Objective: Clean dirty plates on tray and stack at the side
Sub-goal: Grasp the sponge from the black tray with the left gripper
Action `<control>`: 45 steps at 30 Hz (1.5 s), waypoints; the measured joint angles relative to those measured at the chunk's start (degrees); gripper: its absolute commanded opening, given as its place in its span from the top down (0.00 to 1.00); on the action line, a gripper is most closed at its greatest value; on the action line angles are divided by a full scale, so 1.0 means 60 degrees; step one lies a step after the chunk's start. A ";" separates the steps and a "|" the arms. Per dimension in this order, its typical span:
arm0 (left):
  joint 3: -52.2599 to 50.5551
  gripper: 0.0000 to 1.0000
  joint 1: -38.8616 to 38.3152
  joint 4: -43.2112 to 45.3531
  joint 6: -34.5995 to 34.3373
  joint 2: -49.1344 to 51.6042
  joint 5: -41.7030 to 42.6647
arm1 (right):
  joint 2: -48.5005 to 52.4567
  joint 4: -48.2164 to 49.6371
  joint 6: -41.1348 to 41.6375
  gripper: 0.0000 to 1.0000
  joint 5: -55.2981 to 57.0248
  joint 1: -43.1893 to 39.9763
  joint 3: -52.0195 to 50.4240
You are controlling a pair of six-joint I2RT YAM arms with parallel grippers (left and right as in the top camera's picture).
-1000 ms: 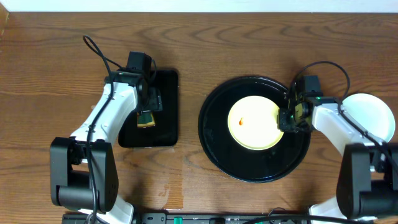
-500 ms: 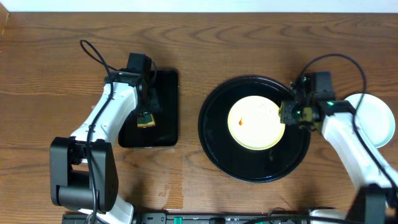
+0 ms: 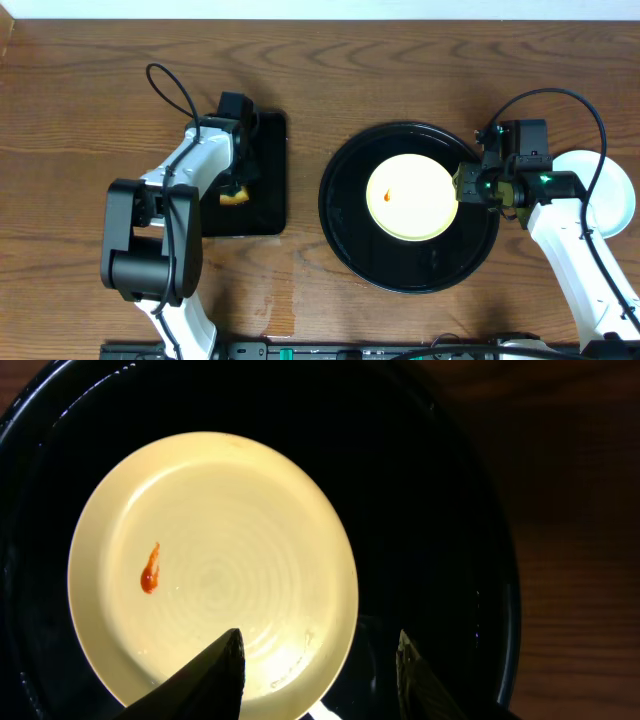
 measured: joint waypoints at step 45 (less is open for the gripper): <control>-0.1089 0.85 0.0055 -0.0259 0.1974 -0.1410 0.1734 | 0.0000 -0.0011 0.0000 0.53 0.0000 0.0004 0.0000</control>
